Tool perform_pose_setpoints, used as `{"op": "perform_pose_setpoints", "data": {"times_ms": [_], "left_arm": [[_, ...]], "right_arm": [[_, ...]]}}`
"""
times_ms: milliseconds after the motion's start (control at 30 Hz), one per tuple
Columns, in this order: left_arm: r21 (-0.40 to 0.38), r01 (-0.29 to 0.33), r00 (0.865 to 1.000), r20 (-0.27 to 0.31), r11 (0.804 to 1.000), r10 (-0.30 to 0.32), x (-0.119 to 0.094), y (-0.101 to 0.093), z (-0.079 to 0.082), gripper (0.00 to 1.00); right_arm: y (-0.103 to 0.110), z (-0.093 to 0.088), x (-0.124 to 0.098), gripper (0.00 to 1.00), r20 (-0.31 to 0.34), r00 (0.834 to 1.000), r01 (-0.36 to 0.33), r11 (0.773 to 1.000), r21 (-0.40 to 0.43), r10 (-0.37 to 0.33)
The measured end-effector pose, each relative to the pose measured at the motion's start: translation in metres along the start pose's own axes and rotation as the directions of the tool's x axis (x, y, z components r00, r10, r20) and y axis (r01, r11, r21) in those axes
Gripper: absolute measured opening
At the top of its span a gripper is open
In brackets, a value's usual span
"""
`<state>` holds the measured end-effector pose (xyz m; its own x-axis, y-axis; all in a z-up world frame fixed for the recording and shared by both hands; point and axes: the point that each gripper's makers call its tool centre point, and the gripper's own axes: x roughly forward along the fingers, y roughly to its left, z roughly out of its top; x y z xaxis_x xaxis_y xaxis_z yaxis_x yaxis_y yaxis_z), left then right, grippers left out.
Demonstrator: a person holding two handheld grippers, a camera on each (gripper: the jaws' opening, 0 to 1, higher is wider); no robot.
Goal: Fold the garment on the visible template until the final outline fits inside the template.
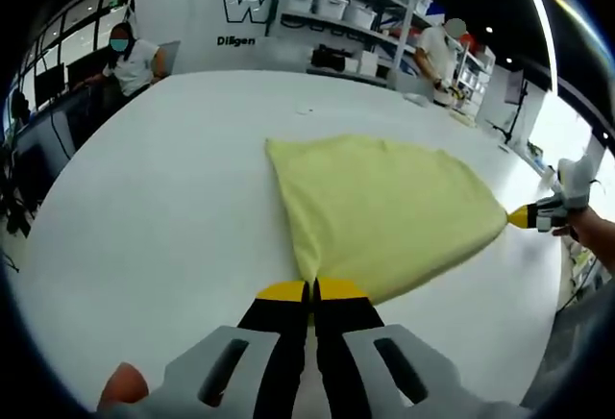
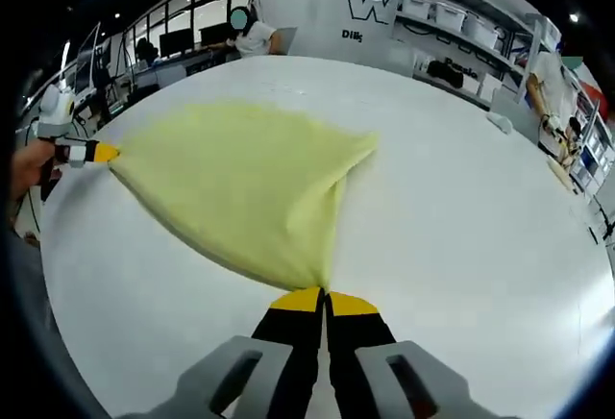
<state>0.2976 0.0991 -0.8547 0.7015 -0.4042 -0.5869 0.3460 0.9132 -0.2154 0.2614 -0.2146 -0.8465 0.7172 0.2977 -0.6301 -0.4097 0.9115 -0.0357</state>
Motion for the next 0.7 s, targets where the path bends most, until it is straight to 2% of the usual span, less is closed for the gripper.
{"op": "perform_pose_setpoints", "data": {"times_ms": [67,100,133,200,233,267,367,700], "left_arm": [[0.011,-0.010,1.000,-0.003,1.000,0.010,-0.002,0.003,0.002,0.00],[0.014,-0.017,1.000,-0.006,1.000,0.017,-0.003,0.006,0.002,0.00],[0.014,-0.026,1.000,-0.012,1.000,0.027,-0.004,0.009,0.002,0.00],[0.013,-0.037,0.999,-0.019,0.999,0.037,-0.003,0.011,-0.001,0.00],[0.010,-0.033,0.999,-0.027,0.999,0.033,-0.004,0.010,-0.003,0.00],[0.020,-0.037,0.999,-0.036,0.999,0.038,-0.004,0.010,-0.006,0.00],[0.023,-0.031,0.998,-0.045,0.999,0.032,-0.005,0.009,-0.009,0.00],[0.066,-0.016,0.997,-0.072,0.998,0.020,-0.023,0.001,-0.020,0.00]], "right_arm": [[-0.002,0.002,-0.002,0.00,0.005,1.000,0.006,1.000,0.006,-0.006],[-0.015,0.000,-0.006,0.00,0.007,0.999,0.046,0.998,0.030,-0.047],[-0.025,-0.008,-0.009,0.00,-0.015,0.998,0.067,0.996,0.060,-0.067],[-0.033,-0.028,-0.009,0.00,-0.115,0.986,0.132,0.989,0.073,-0.123],[-0.032,-0.034,-0.007,0.00,-0.149,0.980,0.139,0.990,0.036,-0.132],[-0.031,-0.033,-0.005,0.00,-0.168,0.977,0.136,0.991,0.011,-0.133],[-0.032,-0.034,-0.005,0.00,-0.164,0.979,0.127,0.992,0.012,-0.123],[-0.017,-0.043,-0.019,0.00,-0.216,0.972,0.091,0.996,-0.009,-0.091]]}}
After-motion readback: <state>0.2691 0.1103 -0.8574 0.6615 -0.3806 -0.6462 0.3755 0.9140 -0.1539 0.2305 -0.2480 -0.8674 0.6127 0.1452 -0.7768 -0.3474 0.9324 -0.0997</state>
